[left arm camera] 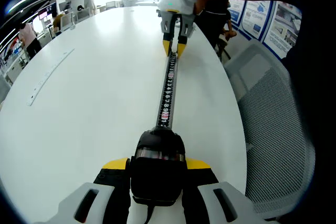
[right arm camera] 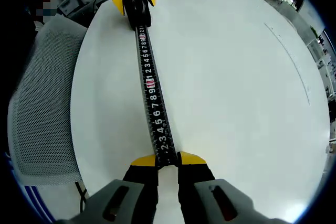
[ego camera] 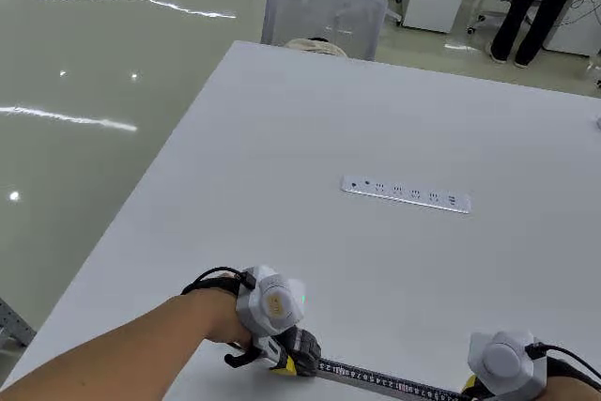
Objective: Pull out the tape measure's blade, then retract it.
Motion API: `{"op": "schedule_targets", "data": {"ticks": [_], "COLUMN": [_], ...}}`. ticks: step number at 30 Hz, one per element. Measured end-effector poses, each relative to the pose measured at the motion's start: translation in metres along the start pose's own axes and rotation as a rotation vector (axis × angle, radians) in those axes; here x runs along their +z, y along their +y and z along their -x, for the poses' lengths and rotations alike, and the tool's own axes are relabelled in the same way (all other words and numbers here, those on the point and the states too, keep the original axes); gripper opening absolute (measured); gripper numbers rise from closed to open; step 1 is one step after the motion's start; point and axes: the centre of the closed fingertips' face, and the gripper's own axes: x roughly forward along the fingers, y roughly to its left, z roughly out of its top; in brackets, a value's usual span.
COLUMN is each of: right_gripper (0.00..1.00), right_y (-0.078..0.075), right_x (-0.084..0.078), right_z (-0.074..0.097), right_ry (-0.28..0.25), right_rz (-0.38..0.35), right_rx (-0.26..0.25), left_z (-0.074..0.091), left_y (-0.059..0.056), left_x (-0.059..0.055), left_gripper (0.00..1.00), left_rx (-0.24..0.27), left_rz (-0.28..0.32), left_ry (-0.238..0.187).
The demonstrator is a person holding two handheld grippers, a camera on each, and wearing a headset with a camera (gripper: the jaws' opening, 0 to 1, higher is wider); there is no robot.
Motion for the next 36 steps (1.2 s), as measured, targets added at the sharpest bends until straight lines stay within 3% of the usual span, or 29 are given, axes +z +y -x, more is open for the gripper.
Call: {"op": "schedule_targets", "data": {"ticks": [13, 18, 24, 36], "right_gripper": [0.13, 0.14, 0.15, 0.15], "right_y": [0.0000, 0.0007, 0.0016, 0.0025], "right_x": [-0.0022, -0.0007, 0.0021, 0.0031], "right_z": [0.0014, 0.0002, 0.0018, 0.0008], "right_ry": [-0.001, -0.022, -0.069, -0.039], "right_rz": [-0.014, -0.027, -0.095, -0.072], "right_rx": [-0.010, -0.020, -0.029, -0.031], "left_z": [-0.0008, -0.0014, -0.0015, -0.0011], "left_y": [0.0003, 0.0003, -0.0001, -0.0006], "left_x": [0.0001, 0.0001, -0.0001, 0.0001], "left_gripper": [0.35, 0.35, 0.35, 0.35], "left_rx": [0.000, 0.003, 0.005, 0.004], "left_rz": [0.001, 0.005, 0.002, 0.000], "left_ry": [-0.001, -0.007, -0.007, -0.007]}}
